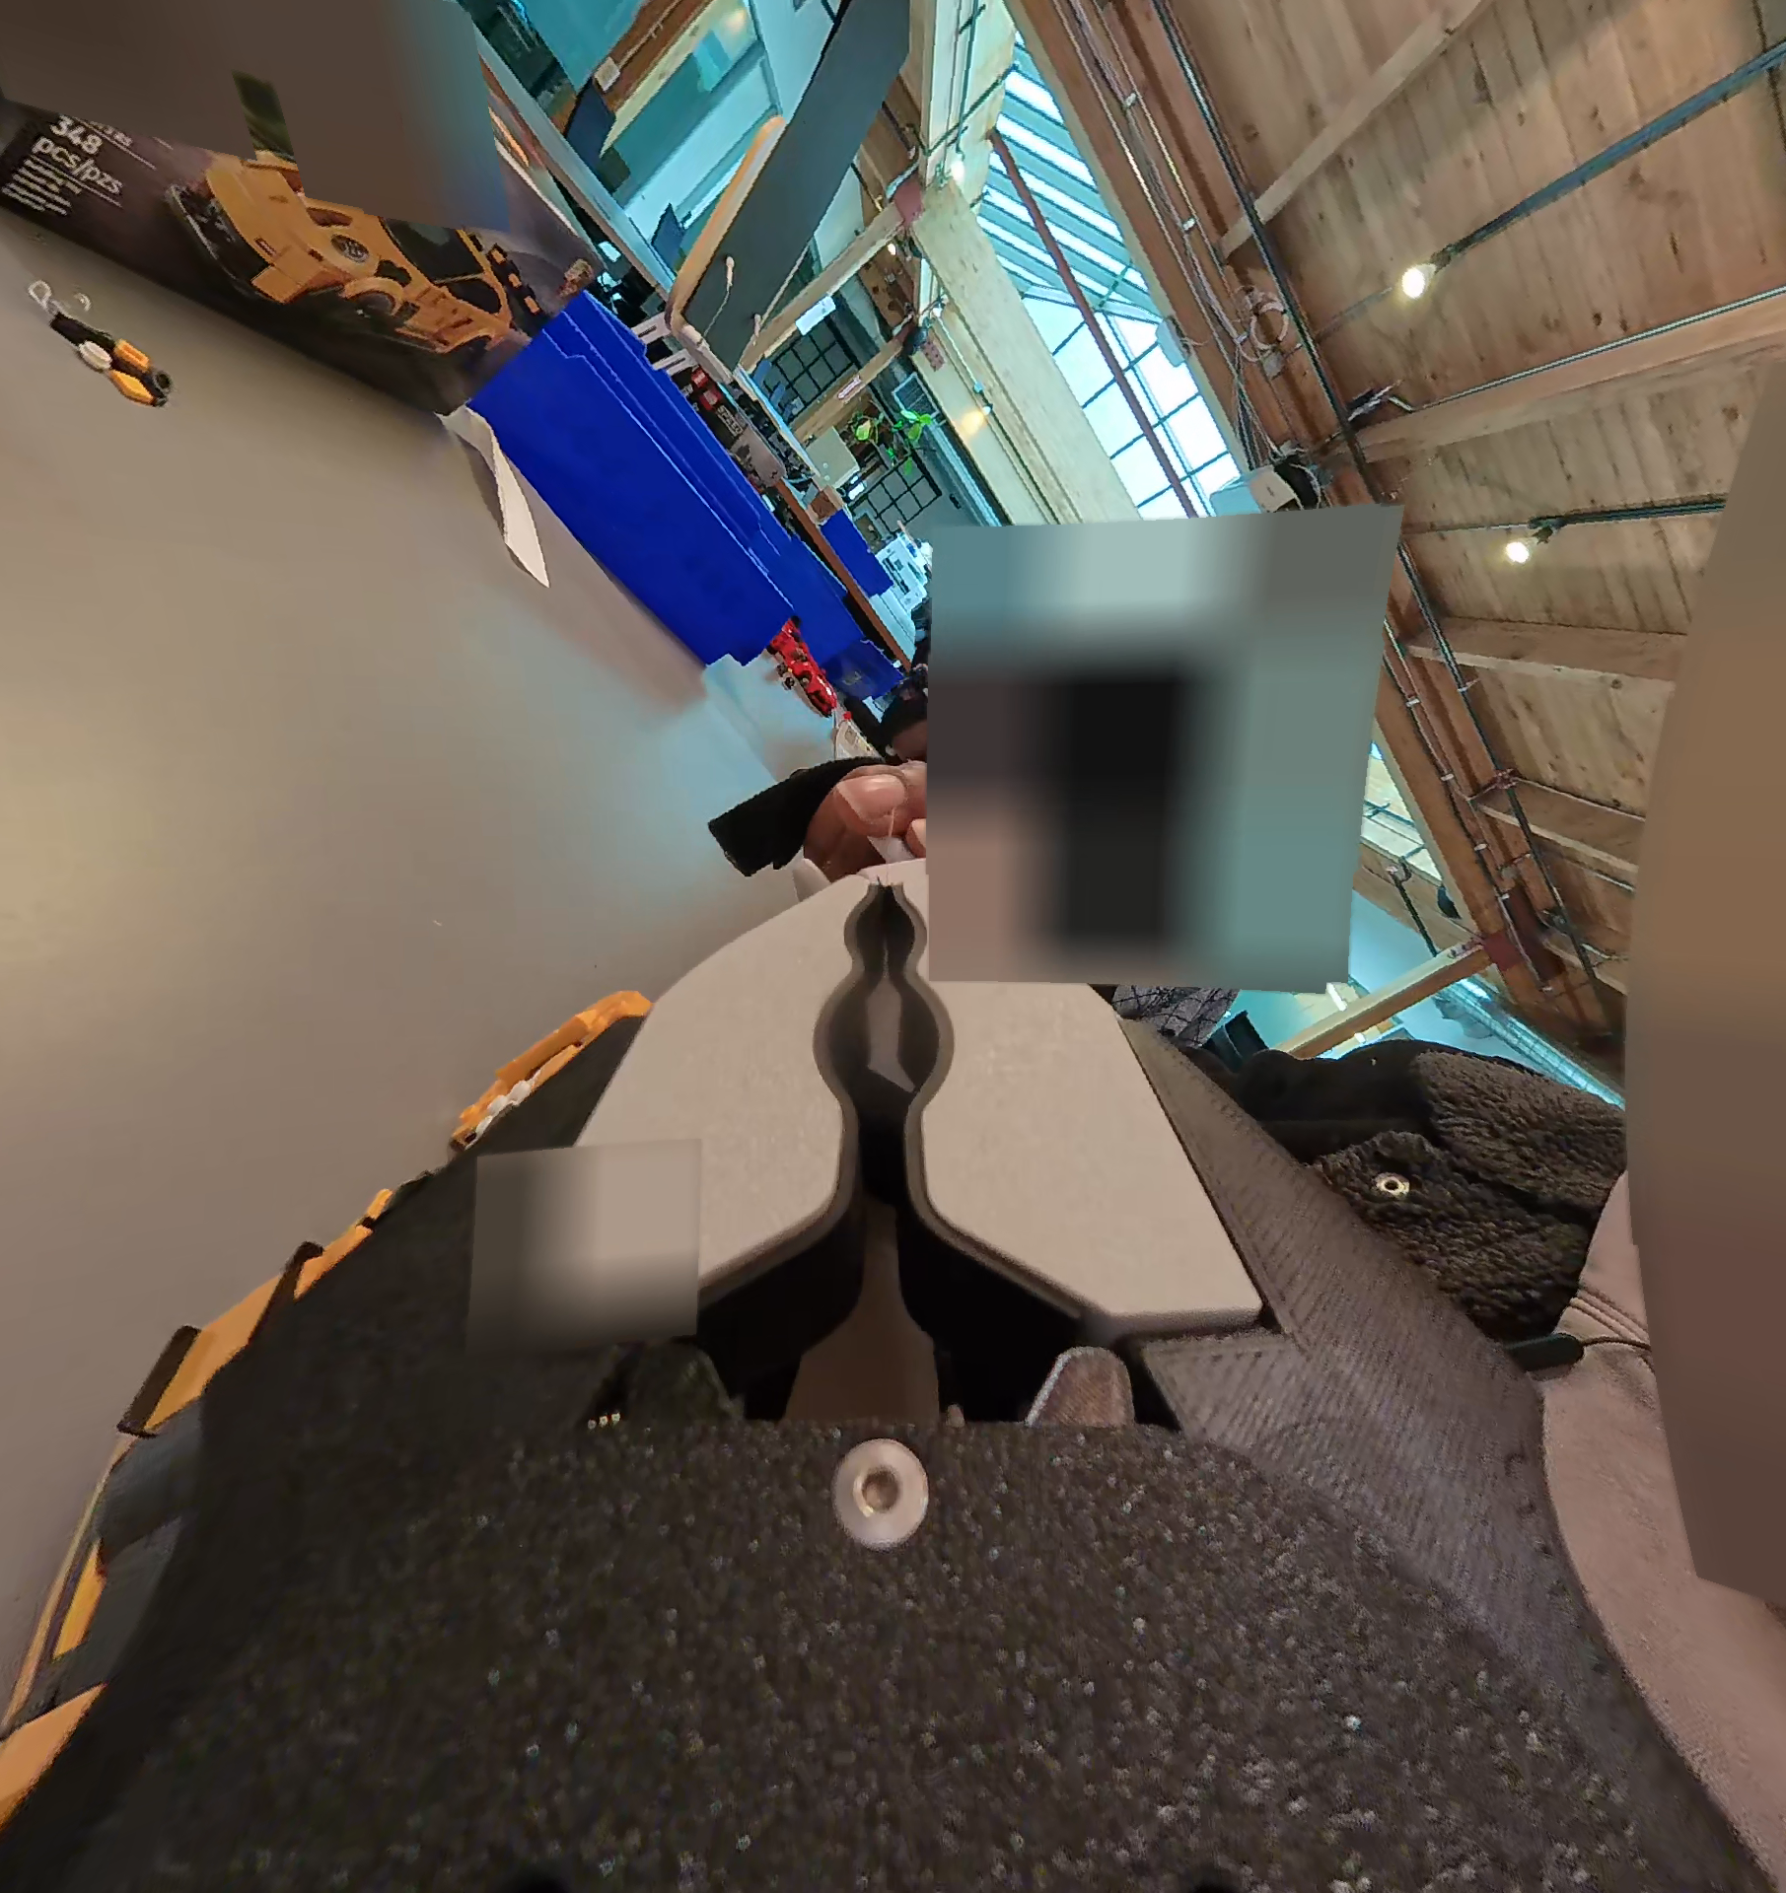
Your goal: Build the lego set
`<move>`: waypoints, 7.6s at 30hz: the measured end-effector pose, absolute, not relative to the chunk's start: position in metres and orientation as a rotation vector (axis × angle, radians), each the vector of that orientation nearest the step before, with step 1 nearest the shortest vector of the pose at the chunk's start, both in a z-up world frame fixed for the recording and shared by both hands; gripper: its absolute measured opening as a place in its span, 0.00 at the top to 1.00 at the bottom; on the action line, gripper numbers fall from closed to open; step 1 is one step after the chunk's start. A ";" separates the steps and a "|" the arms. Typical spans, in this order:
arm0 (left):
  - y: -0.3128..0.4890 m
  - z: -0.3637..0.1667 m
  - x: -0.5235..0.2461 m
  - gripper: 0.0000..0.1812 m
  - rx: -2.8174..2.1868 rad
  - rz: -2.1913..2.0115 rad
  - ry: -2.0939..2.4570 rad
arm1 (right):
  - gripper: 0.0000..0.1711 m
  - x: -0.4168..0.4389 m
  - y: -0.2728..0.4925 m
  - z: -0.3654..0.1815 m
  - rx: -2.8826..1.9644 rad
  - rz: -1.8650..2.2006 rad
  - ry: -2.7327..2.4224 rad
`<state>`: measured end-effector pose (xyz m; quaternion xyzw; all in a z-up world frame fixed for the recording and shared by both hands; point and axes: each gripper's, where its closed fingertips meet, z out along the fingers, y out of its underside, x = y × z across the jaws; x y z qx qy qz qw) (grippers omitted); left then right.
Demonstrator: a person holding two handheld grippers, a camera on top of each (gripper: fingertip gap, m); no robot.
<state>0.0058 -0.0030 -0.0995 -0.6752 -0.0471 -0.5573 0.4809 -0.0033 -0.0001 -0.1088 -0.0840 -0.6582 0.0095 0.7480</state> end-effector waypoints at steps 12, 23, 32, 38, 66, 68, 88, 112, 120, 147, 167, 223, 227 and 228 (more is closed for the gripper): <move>-0.004 -0.096 -0.002 1.00 -1.627 -1.340 -0.097 | 0.96 -0.004 0.003 -0.107 -0.254 0.105 -1.447; -0.012 -0.107 -0.001 1.00 -1.790 -1.127 0.178 | 0.93 0.000 0.025 -0.100 -0.863 0.912 -1.498; -0.022 -0.126 -0.007 1.00 -2.050 -1.111 0.401 | 0.90 0.002 0.033 -0.110 -1.016 1.048 -1.589; -0.031 -0.134 -0.017 1.00 -2.253 -1.211 0.476 | 0.84 0.009 0.030 -0.133 -1.032 1.029 -1.764; -0.021 -0.167 -0.006 1.00 -2.568 -1.545 0.542 | 0.83 0.022 0.013 -0.211 -1.009 1.013 -2.195; -0.020 -0.168 -0.003 1.00 -2.571 -1.545 0.553 | 0.84 0.020 0.012 -0.211 -0.970 1.015 -2.178; -0.016 -0.178 0.002 1.00 -2.694 -1.352 0.596 | 0.84 0.016 0.003 -0.206 -0.852 0.949 -2.154; -0.017 -0.183 0.005 1.00 -2.773 -1.292 0.524 | 0.85 0.014 -0.002 -0.205 -0.882 0.941 -2.177; -0.018 -0.184 0.005 1.00 -2.792 -1.288 0.465 | 0.85 0.011 -0.004 -0.207 -0.920 0.964 -2.180; -0.032 -0.180 0.008 1.00 -2.884 -1.211 0.313 | 0.85 0.008 -0.007 -0.215 -0.972 0.951 -2.175; -0.029 -0.179 0.009 1.00 -2.902 -1.197 0.300 | 0.85 0.019 -0.003 -0.218 -0.925 0.884 -2.179; -0.072 -0.169 0.065 1.00 -2.998 -1.382 0.205 | 0.85 0.089 -0.053 -0.211 -0.885 1.275 -2.395; -0.075 -0.172 0.074 1.00 -2.958 -1.432 0.148 | 0.85 0.094 -0.058 -0.216 -0.867 1.268 -2.438; -0.075 -0.173 0.075 1.00 -2.953 -1.435 0.138 | 0.85 0.094 -0.058 -0.216 -0.866 1.262 -2.441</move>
